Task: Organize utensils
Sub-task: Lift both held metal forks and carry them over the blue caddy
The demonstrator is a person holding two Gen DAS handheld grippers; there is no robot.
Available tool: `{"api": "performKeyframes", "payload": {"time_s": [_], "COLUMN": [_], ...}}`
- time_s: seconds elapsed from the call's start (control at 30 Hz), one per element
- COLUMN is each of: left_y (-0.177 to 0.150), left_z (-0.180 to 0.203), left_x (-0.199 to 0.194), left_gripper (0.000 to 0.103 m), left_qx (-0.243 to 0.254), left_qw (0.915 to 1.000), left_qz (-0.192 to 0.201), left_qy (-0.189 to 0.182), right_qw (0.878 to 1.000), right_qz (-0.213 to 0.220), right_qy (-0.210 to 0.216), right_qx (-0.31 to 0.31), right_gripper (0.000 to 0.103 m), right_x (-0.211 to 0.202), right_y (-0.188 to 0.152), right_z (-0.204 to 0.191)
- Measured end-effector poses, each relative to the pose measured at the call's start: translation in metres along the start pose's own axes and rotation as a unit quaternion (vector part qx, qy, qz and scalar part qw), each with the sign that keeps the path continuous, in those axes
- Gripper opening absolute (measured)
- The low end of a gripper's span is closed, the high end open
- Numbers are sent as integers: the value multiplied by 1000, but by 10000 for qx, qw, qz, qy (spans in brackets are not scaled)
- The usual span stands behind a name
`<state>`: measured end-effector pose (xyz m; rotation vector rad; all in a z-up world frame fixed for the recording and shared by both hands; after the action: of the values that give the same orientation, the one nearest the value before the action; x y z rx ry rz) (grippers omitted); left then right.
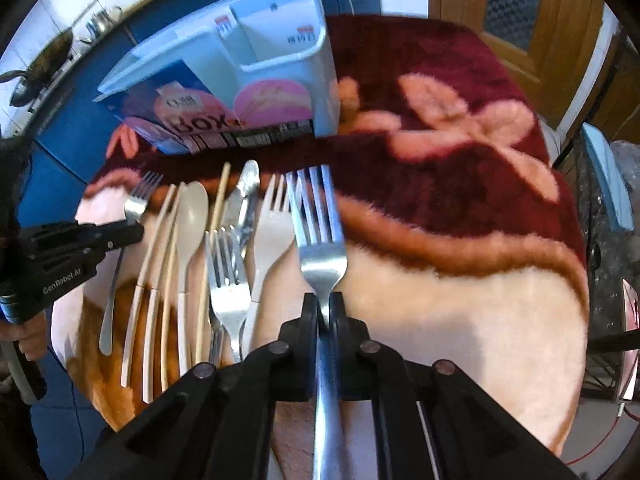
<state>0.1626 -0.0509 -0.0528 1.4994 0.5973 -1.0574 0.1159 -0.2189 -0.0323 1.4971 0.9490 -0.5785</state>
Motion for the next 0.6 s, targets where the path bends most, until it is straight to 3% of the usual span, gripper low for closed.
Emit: {"api": "performKeyframes", "payload": {"time_s": [0.27, 0.47, 0.6], "left_y": [-26, -25, -22], "left_z": [7, 3, -10], "left_x": [-21, -49, -77], "left_gripper": [4, 3, 2], "left_qx": [-277, -316, -372], "left_qw": [9928, 9762, 9585], "left_qz": [1075, 2086, 2793], "left_qy": [-451, -499, -442], "right_qw": [9906, 9790, 9712], "right_qz": [1278, 1973, 2338], "right_qy": [446, 460, 436], "right_qx": [191, 224, 128], "right_gripper": [7, 7, 7], "right_x": [-33, -46, -57], "right_y": [-5, -1, -1], "right_z": [3, -6, -11]}}
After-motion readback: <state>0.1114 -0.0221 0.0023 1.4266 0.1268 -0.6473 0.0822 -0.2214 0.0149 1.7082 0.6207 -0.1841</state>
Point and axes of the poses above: each gripper's, at about its wrist camera, not at the fingertips, and x roughly the way its jaws point, z to its right, y to its top, the point moved 4 cm from there along x, roughly the way its jaws point, and after that the axes turned 8 degrees about z, right-handed, at the moved point
